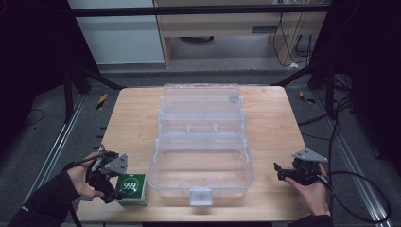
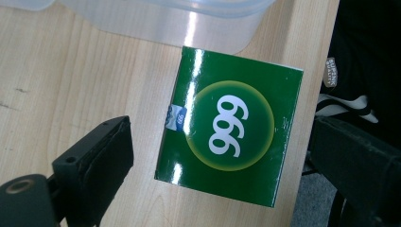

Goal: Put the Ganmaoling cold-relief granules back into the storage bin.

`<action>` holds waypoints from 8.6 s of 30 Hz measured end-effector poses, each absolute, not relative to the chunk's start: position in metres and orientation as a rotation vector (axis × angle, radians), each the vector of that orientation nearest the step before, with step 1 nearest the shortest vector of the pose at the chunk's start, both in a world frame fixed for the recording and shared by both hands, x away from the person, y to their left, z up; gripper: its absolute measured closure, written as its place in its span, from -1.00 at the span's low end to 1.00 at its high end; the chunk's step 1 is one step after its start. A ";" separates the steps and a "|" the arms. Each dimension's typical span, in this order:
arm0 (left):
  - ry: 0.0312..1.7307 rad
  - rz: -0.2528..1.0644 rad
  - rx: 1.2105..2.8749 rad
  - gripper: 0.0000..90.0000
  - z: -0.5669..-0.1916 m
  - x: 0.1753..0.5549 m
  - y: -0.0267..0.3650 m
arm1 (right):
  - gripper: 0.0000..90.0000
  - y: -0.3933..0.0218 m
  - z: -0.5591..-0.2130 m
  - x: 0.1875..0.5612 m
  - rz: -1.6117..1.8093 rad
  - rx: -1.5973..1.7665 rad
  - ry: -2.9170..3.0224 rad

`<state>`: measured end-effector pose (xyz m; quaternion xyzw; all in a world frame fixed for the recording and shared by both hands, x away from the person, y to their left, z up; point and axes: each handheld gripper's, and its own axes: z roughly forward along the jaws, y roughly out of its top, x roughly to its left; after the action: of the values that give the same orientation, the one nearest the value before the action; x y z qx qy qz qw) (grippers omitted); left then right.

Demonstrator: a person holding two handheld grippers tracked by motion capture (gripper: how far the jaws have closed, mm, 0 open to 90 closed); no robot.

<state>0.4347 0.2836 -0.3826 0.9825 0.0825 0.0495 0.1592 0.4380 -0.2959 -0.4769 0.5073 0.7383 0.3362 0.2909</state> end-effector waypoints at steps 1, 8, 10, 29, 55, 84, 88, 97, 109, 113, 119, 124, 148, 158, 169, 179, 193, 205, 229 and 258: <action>0.239 0.132 2.807 -0.87 -0.384 0.435 0.283 | -0.93 -0.296 -0.477 0.438 0.895 1.360 1.968; 0.221 0.110 2.823 -0.84 -0.393 0.438 0.280 | -0.93 -0.295 -0.478 0.439 0.886 1.356 1.979; 0.206 0.116 2.832 -0.84 -0.396 0.439 0.278 | -0.93 -0.295 -0.478 0.438 0.886 1.359 1.979; 0.167 0.068 2.900 -0.88 -0.420 0.442 0.269 | -0.94 -0.294 -0.481 0.440 0.865 1.349 2.010; 0.182 -0.014 2.942 -0.70 -0.425 0.443 0.268 | -0.93 -0.294 -0.483 0.440 0.864 1.346 2.021; 0.186 0.206 2.835 -0.69 -0.329 0.438 0.272 | -0.93 -0.294 -0.483 0.439 0.866 1.354 2.019; 0.175 0.229 2.831 -0.69 -0.320 0.437 0.270 | -0.93 -0.294 -0.483 0.440 0.863 1.350 2.021; 0.160 0.232 2.825 -0.69 -0.311 0.439 0.260 | -0.93 -0.294 -0.483 0.440 0.861 1.351 2.023; 0.112 0.246 2.816 -0.68 -0.300 0.447 0.236 | -0.93 -0.293 -0.484 0.440 0.865 1.353 2.027; 0.090 0.257 2.821 -0.68 -0.299 0.452 0.226 | -0.93 -0.294 -0.484 0.440 0.865 1.351 2.028; 0.046 0.248 2.815 -0.68 -0.298 0.457 0.210 | -0.93 -0.294 -0.484 0.440 0.863 1.351 2.031; 0.068 0.230 2.826 -0.68 -0.301 0.461 0.199 | -0.93 -0.294 -0.484 0.440 0.861 1.348 2.032; 0.000 0.194 2.802 -0.68 -0.325 0.474 0.169 | -0.93 -0.293 -0.485 0.440 0.862 1.346 2.039; 0.013 0.146 2.816 -0.68 -0.345 0.476 0.164 | -0.93 -0.293 -0.486 0.440 0.850 1.333 2.049; 0.017 0.116 2.827 -0.68 -0.366 0.478 0.163 | -0.93 -0.292 -0.486 0.440 0.852 1.337 2.051; 0.040 0.088 2.837 -0.68 -0.386 0.482 0.162 | -0.94 -0.292 -0.487 0.440 0.842 1.340 2.059; 0.050 0.081 2.844 -0.70 -0.401 0.483 0.163 | -0.94 -0.291 -0.488 0.441 0.840 1.341 2.066; 0.054 0.093 2.848 -0.71 -0.406 0.482 0.163 | -0.95 -0.291 -0.488 0.441 0.833 1.338 2.073; 0.119 0.176 2.731 -0.72 -0.376 0.476 0.183 | -0.96 -0.291 -0.489 0.441 0.834 1.338 2.075; 0.708 0.361 2.373 -0.54 -0.417 0.462 0.298 | -0.95 -0.292 -0.491 0.440 0.828 1.351 2.070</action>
<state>0.4622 0.2984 -0.4172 0.9002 0.2684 0.1372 0.3144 0.4398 -0.2918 -0.4910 0.4997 0.7658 0.3064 0.2643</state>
